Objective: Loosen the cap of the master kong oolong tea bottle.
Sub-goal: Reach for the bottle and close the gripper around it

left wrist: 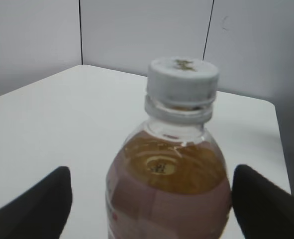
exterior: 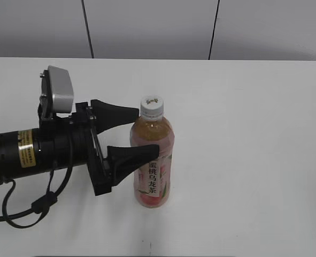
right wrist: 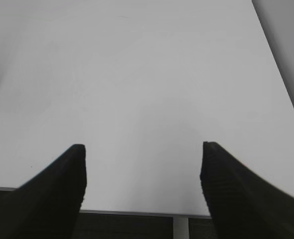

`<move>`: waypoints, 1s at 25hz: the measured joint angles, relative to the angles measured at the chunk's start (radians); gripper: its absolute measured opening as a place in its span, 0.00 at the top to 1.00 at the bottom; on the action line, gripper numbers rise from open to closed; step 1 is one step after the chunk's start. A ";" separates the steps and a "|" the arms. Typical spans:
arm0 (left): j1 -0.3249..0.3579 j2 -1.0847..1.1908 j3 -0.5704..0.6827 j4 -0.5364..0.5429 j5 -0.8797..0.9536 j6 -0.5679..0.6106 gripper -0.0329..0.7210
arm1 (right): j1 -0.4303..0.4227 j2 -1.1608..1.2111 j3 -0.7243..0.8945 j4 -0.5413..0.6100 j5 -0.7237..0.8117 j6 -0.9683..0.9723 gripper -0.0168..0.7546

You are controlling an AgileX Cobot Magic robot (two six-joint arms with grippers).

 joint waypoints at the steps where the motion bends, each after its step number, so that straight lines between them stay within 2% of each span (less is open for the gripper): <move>1: 0.000 0.008 -0.001 0.002 0.000 -0.001 0.17 | 0.000 0.000 0.000 0.000 0.000 0.000 0.27; 15: -0.002 0.054 -0.017 0.020 0.001 -0.005 0.17 | 0.000 0.000 0.000 0.000 0.000 0.000 0.27; 20: -0.053 0.058 -0.055 0.009 0.001 -0.005 0.17 | 0.000 0.000 0.000 0.000 0.000 0.000 0.27; 25: -0.102 0.058 -0.076 -0.048 0.000 -0.005 0.17 | 0.000 0.000 0.000 0.000 0.000 0.000 0.27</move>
